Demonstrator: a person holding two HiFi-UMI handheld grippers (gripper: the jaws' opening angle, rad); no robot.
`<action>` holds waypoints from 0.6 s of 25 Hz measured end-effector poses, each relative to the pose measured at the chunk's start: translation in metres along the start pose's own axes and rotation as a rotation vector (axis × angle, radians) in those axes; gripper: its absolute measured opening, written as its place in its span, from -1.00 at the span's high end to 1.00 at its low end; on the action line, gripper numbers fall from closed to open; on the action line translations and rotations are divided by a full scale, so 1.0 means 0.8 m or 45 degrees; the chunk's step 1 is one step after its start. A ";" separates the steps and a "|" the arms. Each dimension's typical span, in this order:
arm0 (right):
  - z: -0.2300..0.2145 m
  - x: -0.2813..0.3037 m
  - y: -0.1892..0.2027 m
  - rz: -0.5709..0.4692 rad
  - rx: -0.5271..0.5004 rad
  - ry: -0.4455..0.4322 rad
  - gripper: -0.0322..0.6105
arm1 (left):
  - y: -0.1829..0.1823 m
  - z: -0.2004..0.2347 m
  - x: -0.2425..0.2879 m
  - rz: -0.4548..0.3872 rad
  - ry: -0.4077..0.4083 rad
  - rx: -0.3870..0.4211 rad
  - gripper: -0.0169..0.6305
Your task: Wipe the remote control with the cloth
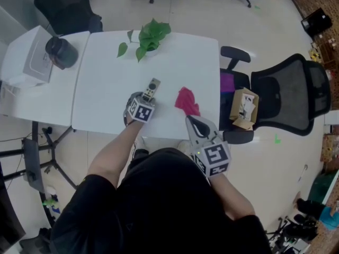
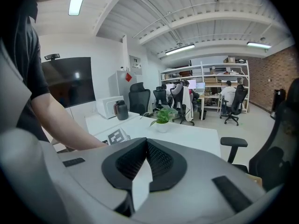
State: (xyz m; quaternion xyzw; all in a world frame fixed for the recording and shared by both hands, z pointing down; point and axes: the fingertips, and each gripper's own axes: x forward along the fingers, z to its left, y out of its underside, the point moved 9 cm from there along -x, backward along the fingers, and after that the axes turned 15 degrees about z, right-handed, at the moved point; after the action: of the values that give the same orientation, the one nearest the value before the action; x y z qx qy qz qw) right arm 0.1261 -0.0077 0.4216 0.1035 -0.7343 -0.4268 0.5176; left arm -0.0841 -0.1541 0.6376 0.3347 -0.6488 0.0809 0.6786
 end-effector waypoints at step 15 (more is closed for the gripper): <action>0.001 0.001 0.001 -0.017 -0.012 -0.003 0.87 | -0.011 -0.004 -0.054 -0.212 0.014 0.017 0.30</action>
State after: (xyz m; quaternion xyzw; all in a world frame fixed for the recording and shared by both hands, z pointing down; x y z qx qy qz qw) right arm 0.1253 -0.0071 0.4229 0.1055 -0.7322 -0.4340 0.5143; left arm -0.0830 -0.1449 0.5946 0.3914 -0.6145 0.0303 0.6843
